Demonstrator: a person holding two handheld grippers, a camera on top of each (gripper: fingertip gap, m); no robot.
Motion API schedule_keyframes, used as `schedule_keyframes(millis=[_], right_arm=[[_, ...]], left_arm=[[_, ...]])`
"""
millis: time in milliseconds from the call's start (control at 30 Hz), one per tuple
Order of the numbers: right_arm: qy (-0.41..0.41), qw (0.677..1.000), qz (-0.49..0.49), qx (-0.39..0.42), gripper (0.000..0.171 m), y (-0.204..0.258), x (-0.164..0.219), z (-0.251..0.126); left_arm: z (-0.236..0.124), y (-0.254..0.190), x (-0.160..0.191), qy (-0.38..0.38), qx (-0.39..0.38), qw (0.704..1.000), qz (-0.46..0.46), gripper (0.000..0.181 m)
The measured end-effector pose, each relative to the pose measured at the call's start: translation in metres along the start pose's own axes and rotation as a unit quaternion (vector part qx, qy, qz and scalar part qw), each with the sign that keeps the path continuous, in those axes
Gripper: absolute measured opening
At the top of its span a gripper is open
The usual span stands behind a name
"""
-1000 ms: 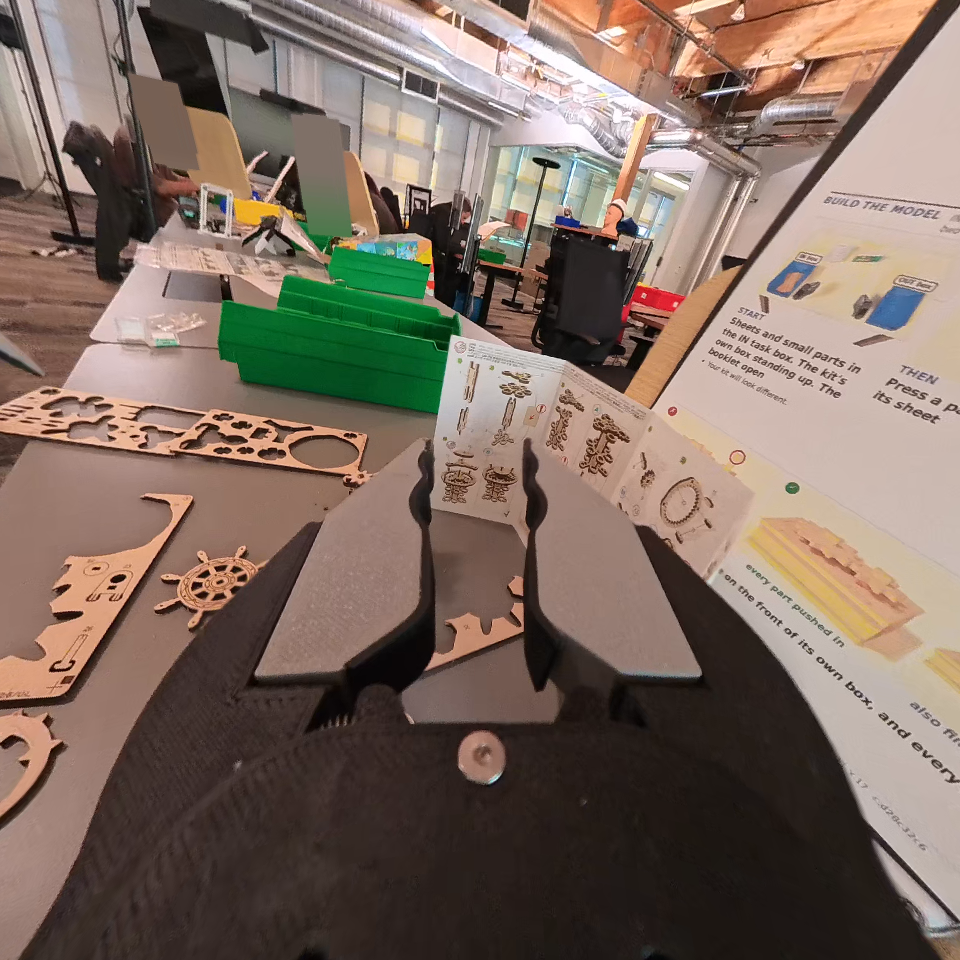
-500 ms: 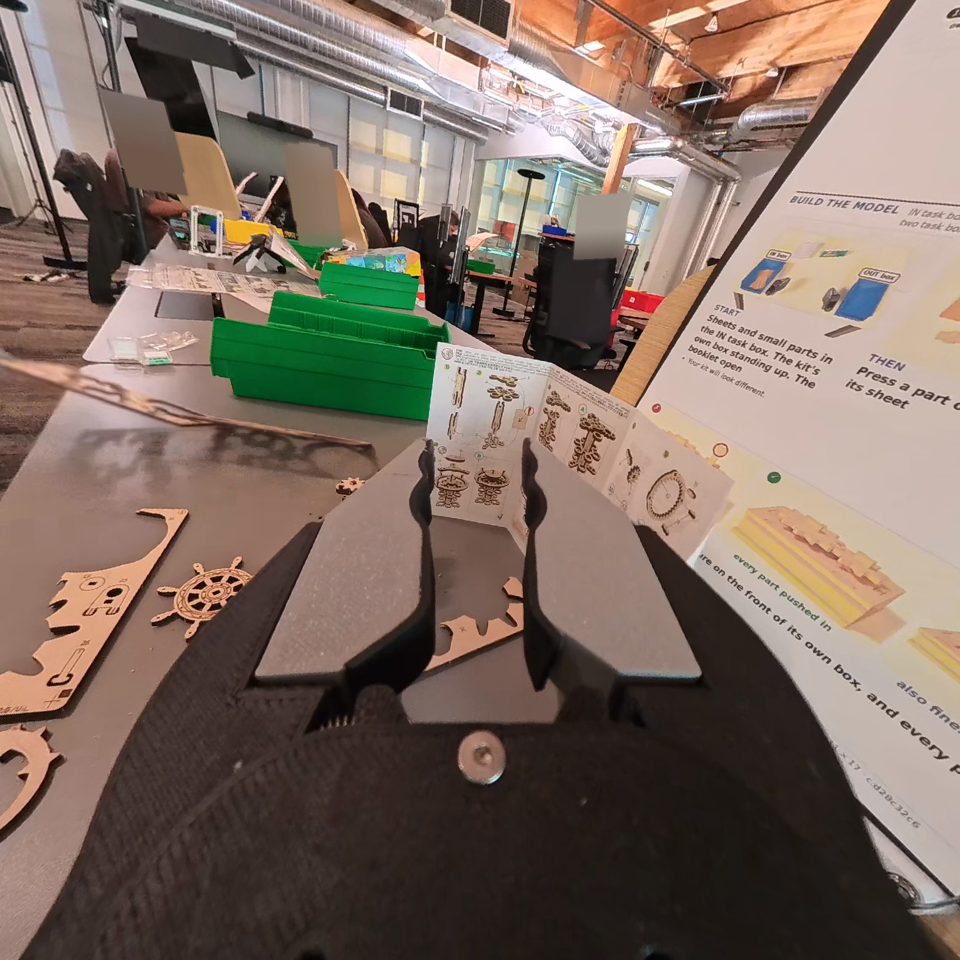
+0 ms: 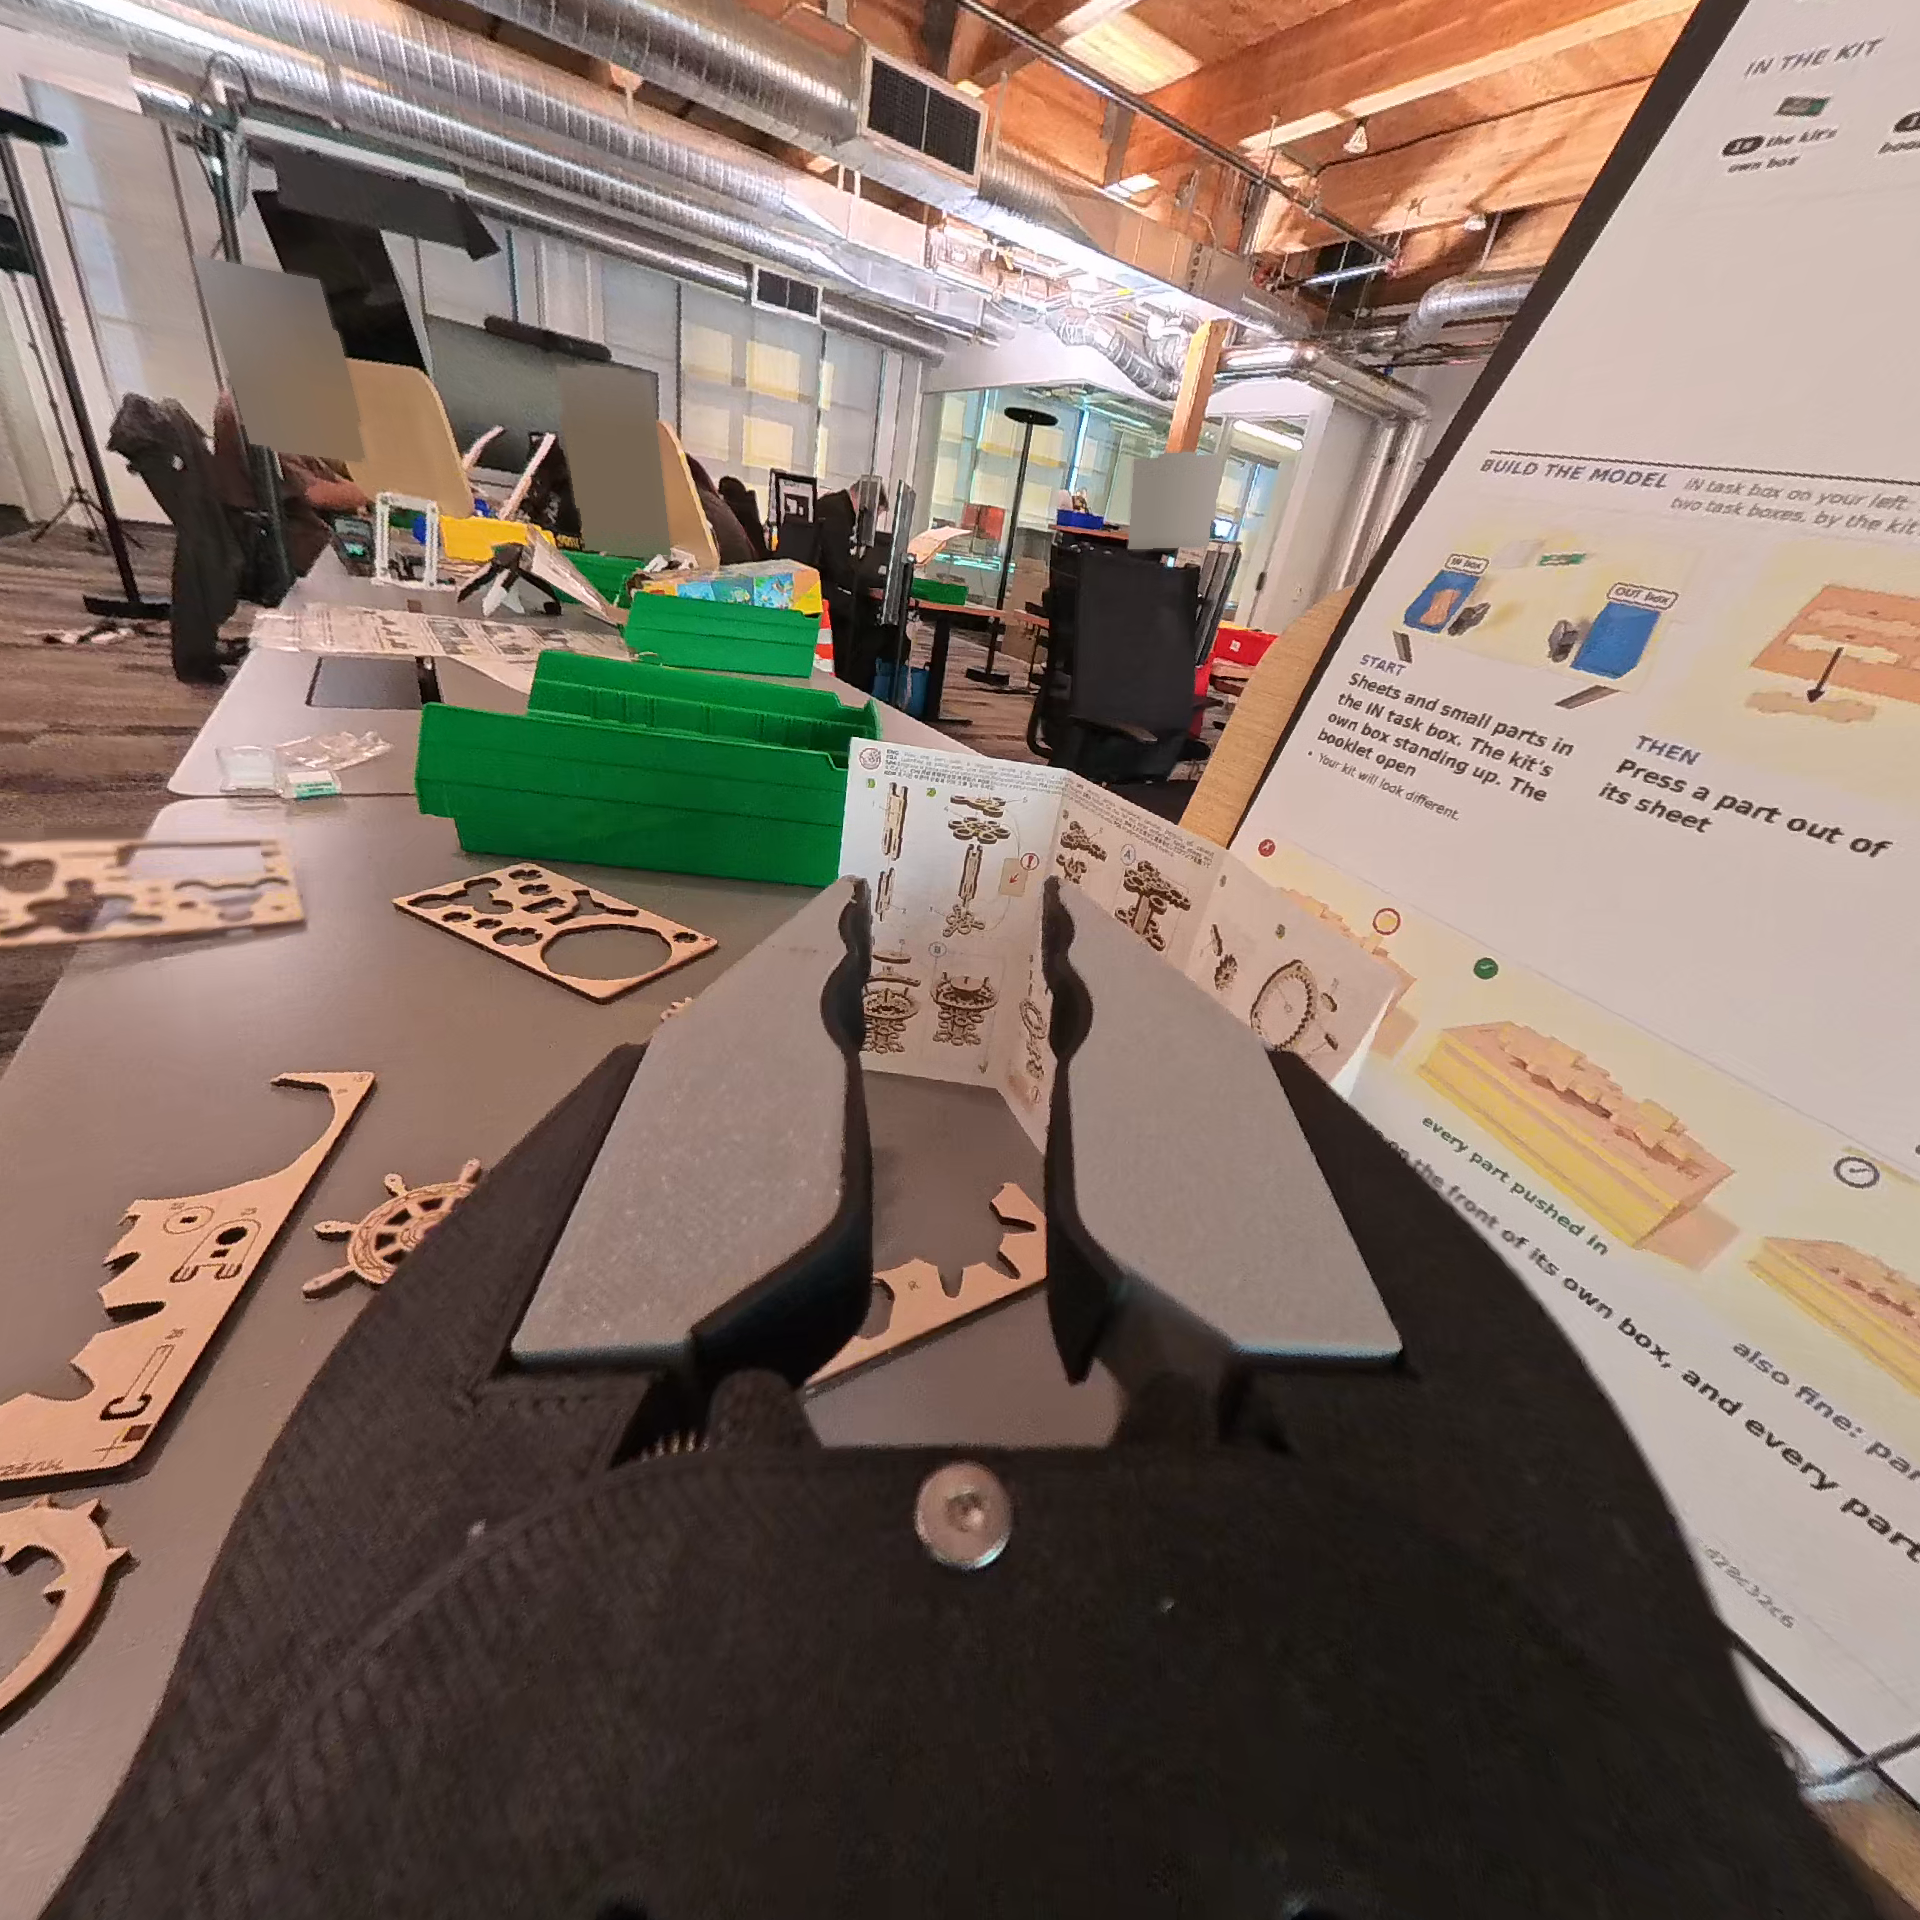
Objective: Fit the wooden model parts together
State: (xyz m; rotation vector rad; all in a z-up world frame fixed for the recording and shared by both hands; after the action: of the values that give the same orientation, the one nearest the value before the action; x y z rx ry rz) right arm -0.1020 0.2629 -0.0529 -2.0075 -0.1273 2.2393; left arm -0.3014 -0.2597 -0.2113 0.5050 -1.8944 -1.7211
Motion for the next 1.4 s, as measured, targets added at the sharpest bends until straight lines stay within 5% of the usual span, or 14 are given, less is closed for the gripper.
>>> schedule_keyframes(millis=[1400], right_arm=[[0.011,0.999,-0.010,-0.040,0.030,0.008,0.003,0.004]], left_arm=[[0.015,-0.019,-0.019,-0.015,-0.004,0.999,-0.039,0.001]])
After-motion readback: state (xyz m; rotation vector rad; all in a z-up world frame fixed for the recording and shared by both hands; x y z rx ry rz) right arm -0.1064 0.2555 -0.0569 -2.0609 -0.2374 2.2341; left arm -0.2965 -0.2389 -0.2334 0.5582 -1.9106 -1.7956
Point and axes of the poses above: each gripper's, where its closed fingertips meet, z out along the fingers, x out of its underside, y = z × x across the jaws, the point moved 8 cm from there along -z, back along the fingers, and after that the axes turned 2 degrees about x, right-handed, at the moved point
